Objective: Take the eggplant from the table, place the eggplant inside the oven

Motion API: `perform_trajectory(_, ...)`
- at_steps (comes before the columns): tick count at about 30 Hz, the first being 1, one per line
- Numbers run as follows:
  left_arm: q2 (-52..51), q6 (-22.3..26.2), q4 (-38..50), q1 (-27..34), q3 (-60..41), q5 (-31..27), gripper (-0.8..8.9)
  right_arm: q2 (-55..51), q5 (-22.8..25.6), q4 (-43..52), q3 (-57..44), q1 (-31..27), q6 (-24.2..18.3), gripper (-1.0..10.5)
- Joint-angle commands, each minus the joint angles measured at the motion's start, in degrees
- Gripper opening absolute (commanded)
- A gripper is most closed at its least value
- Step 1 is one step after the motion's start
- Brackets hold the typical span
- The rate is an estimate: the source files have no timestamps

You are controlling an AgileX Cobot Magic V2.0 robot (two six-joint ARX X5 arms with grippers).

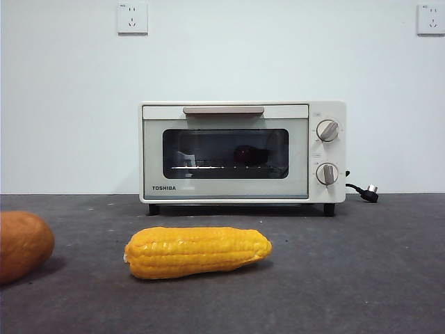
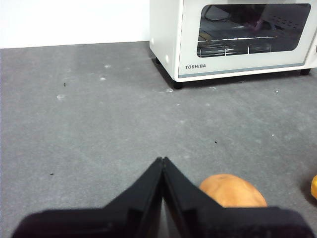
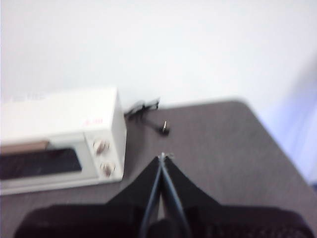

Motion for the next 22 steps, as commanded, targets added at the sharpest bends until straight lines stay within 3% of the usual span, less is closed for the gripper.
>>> perform_trajectory(1,0.04,-0.61,0.35,0.22,-0.57,0.15,-0.04,-3.91,-0.13,4.94,-6.78,-0.52,-0.94,0.0)
perform_trajectory(16,0.15,-0.61,0.35,0.22,-0.57,0.15,-0.04,-23.87,-0.17,27.02,-49.81,-0.33,-0.46,0.0)
perform_trajectory(22,0.44,-0.61,0.35,0.22,-0.57,0.15,-0.04,-31.12,-0.13,33.83,-63.19,2.58,-0.5,0.0)
